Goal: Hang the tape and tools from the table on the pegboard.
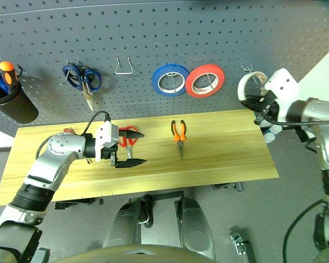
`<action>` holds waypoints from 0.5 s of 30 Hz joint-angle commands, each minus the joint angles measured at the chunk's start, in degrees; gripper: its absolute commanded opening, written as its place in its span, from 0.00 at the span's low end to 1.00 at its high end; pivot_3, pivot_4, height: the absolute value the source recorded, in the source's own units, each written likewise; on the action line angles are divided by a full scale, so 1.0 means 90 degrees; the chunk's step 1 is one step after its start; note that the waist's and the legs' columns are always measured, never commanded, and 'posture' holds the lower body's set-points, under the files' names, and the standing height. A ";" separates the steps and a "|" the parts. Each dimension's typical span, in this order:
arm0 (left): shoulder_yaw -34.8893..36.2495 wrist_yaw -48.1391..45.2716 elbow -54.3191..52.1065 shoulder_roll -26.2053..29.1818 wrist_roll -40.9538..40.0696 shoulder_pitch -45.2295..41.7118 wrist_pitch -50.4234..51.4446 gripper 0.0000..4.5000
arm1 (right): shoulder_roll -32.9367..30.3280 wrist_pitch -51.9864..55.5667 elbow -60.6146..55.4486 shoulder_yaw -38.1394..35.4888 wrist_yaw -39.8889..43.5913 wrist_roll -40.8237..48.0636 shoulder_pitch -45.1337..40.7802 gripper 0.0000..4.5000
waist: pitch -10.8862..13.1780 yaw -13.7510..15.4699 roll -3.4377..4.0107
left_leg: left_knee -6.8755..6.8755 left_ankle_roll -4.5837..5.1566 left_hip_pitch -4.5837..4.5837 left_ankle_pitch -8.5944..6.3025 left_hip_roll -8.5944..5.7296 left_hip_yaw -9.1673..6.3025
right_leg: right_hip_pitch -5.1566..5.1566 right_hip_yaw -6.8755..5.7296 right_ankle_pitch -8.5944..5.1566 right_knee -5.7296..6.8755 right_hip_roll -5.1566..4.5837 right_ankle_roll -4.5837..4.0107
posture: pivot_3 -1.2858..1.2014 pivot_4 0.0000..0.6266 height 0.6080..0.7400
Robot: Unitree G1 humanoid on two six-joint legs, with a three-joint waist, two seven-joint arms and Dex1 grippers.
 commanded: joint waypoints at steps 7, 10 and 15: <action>0.0299 0.0214 -0.0365 0.0068 -0.0154 0.0175 0.0053 1.00 | 0.0718 -0.1469 0.1815 0.0515 -0.0706 -0.0992 -0.1247 0.14 | -0.0010 0.0010 0.0000 | 0.0003 0.0014 0.0000 0.0010 -0.0001 0.0017 | -0.0001 0.0011 0.0017 0.0000 0.0001 0.0012 | 0.48 0.30 1.00; 0.0353 0.0266 -0.0453 0.0072 -0.0168 0.0265 0.0099 1.00 | 0.0698 -0.1534 0.1839 0.0488 -0.0540 -0.0935 -0.1273 0.34 | -0.0012 0.0036 0.0001 | 0.0003 0.0016 0.0000 0.0014 -0.0002 0.0020 | -0.0002 0.0014 0.0021 0.0000 0.0000 0.0013 | 0.48 0.30 1.00; 0.0457 0.0364 -0.0595 0.0073 -0.0245 0.0403 0.0202 1.00 | 0.0329 -0.1326 0.1529 0.0238 -0.0311 -0.0823 -0.1117 0.72 | -0.0014 0.0068 0.0002 | 0.0003 0.0017 0.0000 0.0015 -0.0002 0.0024 | -0.0004 0.0019 0.0027 0.0000 -0.0001 0.0014 | 0.48 0.29 1.00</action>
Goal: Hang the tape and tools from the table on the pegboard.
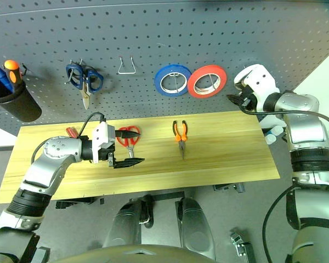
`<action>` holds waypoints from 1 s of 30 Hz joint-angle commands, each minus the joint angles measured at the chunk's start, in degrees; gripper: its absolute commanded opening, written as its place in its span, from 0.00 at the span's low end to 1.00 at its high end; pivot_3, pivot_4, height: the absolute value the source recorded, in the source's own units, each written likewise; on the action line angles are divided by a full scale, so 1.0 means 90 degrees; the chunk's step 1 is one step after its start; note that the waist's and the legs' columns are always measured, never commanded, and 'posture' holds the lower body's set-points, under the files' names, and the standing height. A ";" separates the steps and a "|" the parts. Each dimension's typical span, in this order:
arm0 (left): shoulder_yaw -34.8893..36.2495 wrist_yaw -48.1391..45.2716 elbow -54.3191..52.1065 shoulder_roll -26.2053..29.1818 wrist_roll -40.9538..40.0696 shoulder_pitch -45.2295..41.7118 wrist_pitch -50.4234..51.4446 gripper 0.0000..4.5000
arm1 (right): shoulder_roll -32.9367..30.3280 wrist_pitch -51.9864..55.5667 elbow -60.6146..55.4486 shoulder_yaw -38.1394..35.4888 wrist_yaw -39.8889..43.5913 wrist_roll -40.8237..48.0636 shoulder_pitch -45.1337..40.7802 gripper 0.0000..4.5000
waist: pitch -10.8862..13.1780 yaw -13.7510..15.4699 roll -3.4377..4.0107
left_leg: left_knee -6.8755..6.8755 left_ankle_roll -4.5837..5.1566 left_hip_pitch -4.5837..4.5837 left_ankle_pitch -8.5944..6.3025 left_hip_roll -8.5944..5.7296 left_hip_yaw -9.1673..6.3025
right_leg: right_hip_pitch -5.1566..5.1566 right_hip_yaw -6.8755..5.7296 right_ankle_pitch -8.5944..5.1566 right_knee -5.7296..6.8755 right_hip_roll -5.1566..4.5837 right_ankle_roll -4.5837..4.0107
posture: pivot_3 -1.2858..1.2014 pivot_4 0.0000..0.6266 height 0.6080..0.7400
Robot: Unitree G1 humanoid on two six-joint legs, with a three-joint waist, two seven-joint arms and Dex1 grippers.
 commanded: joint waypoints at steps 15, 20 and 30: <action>0.0885 0.0190 -0.0598 0.0433 -0.0700 0.0831 0.0444 1.00 | -0.0787 0.3747 -0.3276 -0.0585 0.0964 0.2030 0.1719 0.87 | -0.0081 0.0041 0.0000 | -0.0006 -0.0006 0.0005 -0.0001 0.0010 0.0003 | -0.0011 0.0020 0.0013 -0.0008 -0.0010 -0.0061 | 0.47 0.32 1.00; 0.1246 0.0299 -0.0774 0.0735 -0.0805 0.1216 0.0563 1.00 | -0.0143 0.3967 -0.3158 0.0216 0.0391 0.1606 0.1630 0.87 | -0.0089 -0.0030 -0.0002 | -0.0015 -0.0010 -0.0002 0.0001 0.0011 0.0007 | -0.0025 0.0022 0.0020 -0.0011 -0.0023 -0.0074 | 0.48 0.35 1.00; 0.2004 0.0733 -0.1333 0.1012 -0.0914 0.2075 0.0815 1.00 | 0.1475 0.4774 -0.1709 0.1230 -0.0497 0.1175 0.0260 1.00 | -0.0073 -0.0006 -0.0002 | -0.0047 -0.0012 -0.0009 0.0000 0.0011 0.0010 | -0.0045 0.0031 0.0019 -0.0025 -0.0029 -0.0081 | 0.54 0.49 1.00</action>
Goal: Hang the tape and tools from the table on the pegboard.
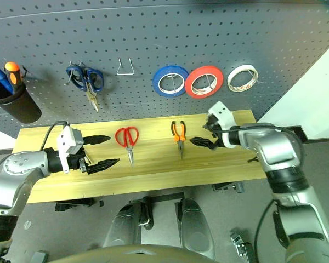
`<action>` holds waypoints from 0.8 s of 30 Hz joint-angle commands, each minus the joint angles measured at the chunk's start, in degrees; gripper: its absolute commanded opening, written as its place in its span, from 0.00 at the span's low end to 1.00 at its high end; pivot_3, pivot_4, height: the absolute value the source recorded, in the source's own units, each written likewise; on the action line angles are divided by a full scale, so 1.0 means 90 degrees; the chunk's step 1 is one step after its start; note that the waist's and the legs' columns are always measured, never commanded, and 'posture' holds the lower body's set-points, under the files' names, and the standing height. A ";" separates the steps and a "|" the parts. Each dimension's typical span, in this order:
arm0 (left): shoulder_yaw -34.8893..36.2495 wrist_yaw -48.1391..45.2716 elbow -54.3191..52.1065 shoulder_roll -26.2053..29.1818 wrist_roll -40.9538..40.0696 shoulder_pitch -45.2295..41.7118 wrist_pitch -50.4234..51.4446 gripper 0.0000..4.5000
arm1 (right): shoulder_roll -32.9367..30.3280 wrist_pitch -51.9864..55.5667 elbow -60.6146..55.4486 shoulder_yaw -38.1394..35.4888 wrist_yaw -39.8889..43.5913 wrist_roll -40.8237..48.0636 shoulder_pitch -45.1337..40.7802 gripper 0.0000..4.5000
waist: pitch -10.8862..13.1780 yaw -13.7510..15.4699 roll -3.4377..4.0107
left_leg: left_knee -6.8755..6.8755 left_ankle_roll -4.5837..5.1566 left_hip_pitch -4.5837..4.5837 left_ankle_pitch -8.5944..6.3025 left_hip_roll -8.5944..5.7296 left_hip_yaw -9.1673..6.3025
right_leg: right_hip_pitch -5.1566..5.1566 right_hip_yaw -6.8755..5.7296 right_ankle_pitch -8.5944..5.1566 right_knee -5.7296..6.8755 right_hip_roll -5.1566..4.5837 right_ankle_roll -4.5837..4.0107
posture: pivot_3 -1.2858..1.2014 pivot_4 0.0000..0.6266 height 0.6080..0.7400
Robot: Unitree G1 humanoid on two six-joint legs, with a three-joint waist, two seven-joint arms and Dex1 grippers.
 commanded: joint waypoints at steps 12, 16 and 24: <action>0.0959 0.0522 -0.0824 0.0106 -0.0157 0.1176 0.0090 1.00 | 0.1334 -0.0085 0.2456 0.0536 -0.0744 -0.0923 -0.1546 1.00 | 0.0106 0.0523 0.0028 | -0.0080 0.0000 -0.0027 0.0000 -0.0004 0.0014 | -0.0058 0.0001 0.0003 -0.0064 -0.0008 -0.0015 | 0.60 0.56 1.00; 0.0784 0.0580 -0.0696 -0.0085 -0.0133 0.1034 -0.0143 1.00 | 0.1563 -0.0225 0.3108 0.0497 -0.0937 -0.1142 -0.1830 1.00 | 0.0113 0.0619 0.0035 | -0.0100 -0.0001 -0.0051 0.0001 -0.0003 0.0019 | -0.0059 -0.0002 0.0004 -0.0091 -0.0008 -0.0015 | 0.61 0.56 1.00; 0.0487 -0.0031 -0.0233 -0.0459 -0.0319 0.0702 -0.0799 1.00 | 0.1511 -0.0023 0.3214 0.0253 -0.1145 -0.1238 -0.2107 1.00 | 0.0118 0.0690 0.0036 | -0.0109 0.0001 -0.0094 0.0000 -0.0004 0.0020 | -0.0087 -0.0011 0.0005 -0.0114 -0.0008 -0.0012 | 0.61 0.55 1.00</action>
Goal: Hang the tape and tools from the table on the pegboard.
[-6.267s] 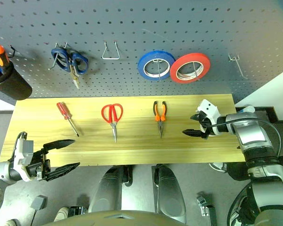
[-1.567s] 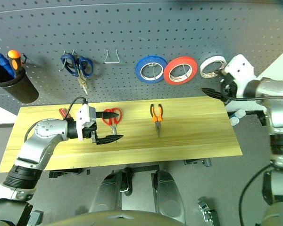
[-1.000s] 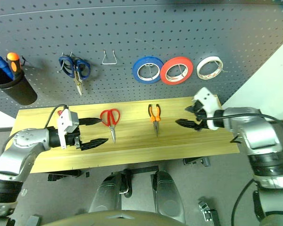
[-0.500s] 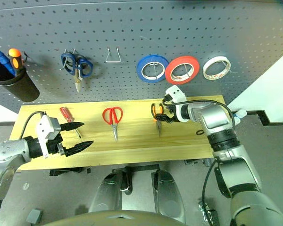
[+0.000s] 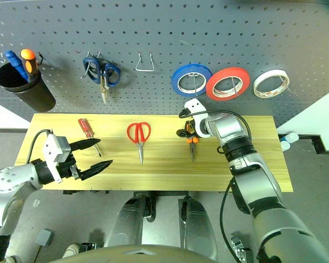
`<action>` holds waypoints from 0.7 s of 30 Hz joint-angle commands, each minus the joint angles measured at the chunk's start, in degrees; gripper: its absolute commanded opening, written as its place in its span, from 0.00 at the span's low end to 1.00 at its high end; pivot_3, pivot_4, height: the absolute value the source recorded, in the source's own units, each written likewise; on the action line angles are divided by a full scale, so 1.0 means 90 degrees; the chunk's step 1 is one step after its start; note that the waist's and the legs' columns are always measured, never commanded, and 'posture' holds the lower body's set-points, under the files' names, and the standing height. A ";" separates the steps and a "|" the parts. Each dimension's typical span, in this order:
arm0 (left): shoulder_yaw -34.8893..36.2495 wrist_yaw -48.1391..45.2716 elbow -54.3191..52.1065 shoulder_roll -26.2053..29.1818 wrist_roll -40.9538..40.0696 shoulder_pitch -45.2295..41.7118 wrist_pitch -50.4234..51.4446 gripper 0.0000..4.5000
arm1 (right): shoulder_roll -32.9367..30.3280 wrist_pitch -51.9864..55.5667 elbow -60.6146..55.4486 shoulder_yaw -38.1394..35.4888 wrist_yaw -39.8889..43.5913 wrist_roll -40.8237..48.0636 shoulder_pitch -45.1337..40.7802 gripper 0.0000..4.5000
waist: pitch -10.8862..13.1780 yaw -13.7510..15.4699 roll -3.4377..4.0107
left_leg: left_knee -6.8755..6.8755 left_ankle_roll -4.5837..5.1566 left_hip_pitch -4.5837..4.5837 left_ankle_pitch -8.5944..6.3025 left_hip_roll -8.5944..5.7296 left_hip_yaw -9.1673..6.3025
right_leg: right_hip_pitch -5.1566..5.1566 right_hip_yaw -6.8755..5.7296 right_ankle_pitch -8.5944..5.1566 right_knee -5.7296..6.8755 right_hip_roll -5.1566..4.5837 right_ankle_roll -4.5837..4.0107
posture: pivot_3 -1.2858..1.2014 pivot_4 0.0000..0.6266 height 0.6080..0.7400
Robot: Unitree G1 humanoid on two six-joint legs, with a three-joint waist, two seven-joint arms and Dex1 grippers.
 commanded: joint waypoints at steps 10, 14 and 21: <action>-0.0346 -0.0857 0.1347 0.0138 0.0302 -0.0753 -0.0996 1.00 | -0.0395 0.1530 -0.1067 -0.0582 -0.0075 0.0252 -0.0074 1.00 | 0.0004 -0.0016 0.0002 | -0.0010 0.0000 0.0000 0.0000 0.0003 -0.0001 | -0.0007 -0.0001 -0.0001 -0.0001 -0.0001 -0.0001 | 0.61 0.54 1.00; -0.0541 -0.1024 0.1679 0.0097 0.0441 -0.1034 -0.1244 1.00 | -0.0130 0.1780 -0.0824 -0.0583 -0.0485 0.0117 -0.0065 1.00 | 0.0004 -0.0016 0.0002 | -0.0021 -0.0001 0.0000 0.0000 0.0003 -0.0001 | -0.0009 -0.0001 -0.0001 -0.0007 -0.0001 -0.0001 | 0.61 0.53 1.00; -0.0750 -0.1132 0.1947 0.0023 0.0503 -0.1282 -0.1480 1.00 | 0.0151 0.1893 -0.0663 -0.0794 -0.0847 0.0160 -0.0033 1.00 | 0.0004 -0.0010 0.0002 | -0.0031 -0.0002 -0.0009 0.0002 0.0001 0.0001 | -0.0019 -0.0003 0.0000 -0.0013 -0.0001 0.0001 | 0.61 0.51 1.00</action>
